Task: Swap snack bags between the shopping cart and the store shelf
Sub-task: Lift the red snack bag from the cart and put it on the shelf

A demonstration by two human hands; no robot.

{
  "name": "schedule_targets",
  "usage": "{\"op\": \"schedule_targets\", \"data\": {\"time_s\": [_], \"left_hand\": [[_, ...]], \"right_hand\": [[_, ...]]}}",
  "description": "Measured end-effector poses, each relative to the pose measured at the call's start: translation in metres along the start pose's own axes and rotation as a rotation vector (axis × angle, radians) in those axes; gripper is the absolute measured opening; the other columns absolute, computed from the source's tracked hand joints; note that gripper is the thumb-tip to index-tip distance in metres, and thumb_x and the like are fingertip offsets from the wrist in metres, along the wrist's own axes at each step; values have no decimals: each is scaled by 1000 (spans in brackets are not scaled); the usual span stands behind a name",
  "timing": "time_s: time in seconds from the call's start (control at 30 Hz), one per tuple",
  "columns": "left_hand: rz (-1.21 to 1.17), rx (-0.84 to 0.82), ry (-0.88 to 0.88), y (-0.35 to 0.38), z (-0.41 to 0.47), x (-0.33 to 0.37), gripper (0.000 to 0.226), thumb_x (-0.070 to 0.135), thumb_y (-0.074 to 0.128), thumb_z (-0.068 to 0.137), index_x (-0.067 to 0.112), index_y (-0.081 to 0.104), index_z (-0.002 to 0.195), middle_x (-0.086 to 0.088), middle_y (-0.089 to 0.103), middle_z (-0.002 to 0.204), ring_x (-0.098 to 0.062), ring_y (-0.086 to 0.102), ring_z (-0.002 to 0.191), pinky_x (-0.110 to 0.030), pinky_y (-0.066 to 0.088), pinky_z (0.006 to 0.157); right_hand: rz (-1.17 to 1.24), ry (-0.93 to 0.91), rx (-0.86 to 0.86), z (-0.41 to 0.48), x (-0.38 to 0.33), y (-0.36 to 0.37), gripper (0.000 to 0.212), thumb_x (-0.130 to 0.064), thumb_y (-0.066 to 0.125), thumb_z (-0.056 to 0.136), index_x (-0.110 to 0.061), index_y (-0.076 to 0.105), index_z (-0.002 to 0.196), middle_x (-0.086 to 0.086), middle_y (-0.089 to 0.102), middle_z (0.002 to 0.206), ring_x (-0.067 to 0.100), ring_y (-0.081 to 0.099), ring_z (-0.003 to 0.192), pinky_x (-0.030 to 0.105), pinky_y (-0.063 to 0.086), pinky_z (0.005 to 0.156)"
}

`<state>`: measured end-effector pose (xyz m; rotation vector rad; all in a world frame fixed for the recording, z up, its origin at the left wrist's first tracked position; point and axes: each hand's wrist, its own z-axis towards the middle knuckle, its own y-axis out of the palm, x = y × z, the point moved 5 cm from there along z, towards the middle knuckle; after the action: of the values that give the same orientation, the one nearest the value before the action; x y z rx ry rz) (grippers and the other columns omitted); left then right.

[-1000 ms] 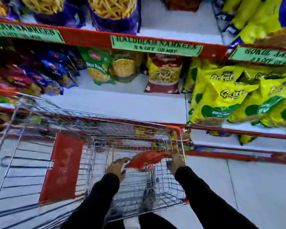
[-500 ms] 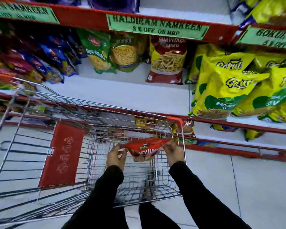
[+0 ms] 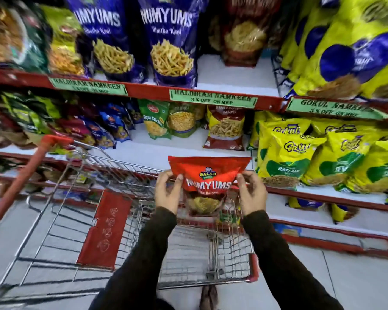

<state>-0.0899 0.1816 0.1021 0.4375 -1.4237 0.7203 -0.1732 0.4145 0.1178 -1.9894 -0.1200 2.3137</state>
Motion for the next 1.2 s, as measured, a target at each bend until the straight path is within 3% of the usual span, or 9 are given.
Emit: {"op": "schedule_targets", "data": {"time_s": [0.2,0.33,0.43,0.5,0.6,0.67,0.77,0.9,1.2], "left_hand": [[-145,9,173,17,48,95,20,18,60,92,37,58,90,0,61,102,7,59,89,-16,49,76],[-214,-11,279,32,83,156,5,20,58,94,24,59,97,-12,60,107,-21,58,96,-42,50,86],[-242,28,366,45,109,205,6,23,61,93,26,60,97,4,63,101,-2,59,94,-23,47,88],[-286,24,377,58,127,238,8,22,63,92,27,62,98,6,65,101,2,59,93,-14,45,86],[-272,-28,409,81,154,279,16,21,63,92,10,67,103,-14,69,109,-15,60,96,-29,49,91],[-283,-33,369,95,171,295,24,24,65,90,5,70,105,-17,72,109,-18,62,92,-38,54,90],[-283,-21,272,118,192,305,32,32,68,87,12,72,111,-10,74,109,-21,70,94,-43,62,77],[-351,11,193,146,215,299,26,34,68,86,19,74,108,-1,74,101,-20,72,89,-33,63,59],[-344,66,137,188,253,276,30,17,60,94,9,66,122,-18,72,117,-36,67,107,-50,54,98]], "right_hand": [[140,-207,111,50,-81,-2,16,-10,57,95,-25,59,95,1,63,92,0,57,79,30,50,72],[208,-345,148,87,-138,-9,11,-12,58,95,-22,62,98,5,66,98,14,59,94,36,48,88],[261,-432,223,117,-187,-20,19,-16,61,92,-34,65,91,-13,69,91,-3,62,86,19,50,82],[295,-434,259,142,-211,-28,14,-17,64,89,-31,67,92,-2,72,89,2,64,80,21,52,74],[324,-392,287,185,-239,-40,16,-21,68,86,-11,74,98,19,74,94,15,66,73,26,53,68],[281,-398,320,208,-254,-48,21,-18,70,85,-4,74,100,12,75,90,-4,67,67,14,52,65],[203,-371,307,239,-269,-51,15,-18,70,86,-10,74,97,-2,72,78,-10,66,58,9,51,54],[266,-271,203,272,-268,-38,9,-13,65,90,-19,65,83,7,71,81,12,69,60,23,57,47],[359,-103,169,329,-225,-3,16,-7,45,99,-8,56,112,15,62,112,27,64,97,26,59,58]]}}
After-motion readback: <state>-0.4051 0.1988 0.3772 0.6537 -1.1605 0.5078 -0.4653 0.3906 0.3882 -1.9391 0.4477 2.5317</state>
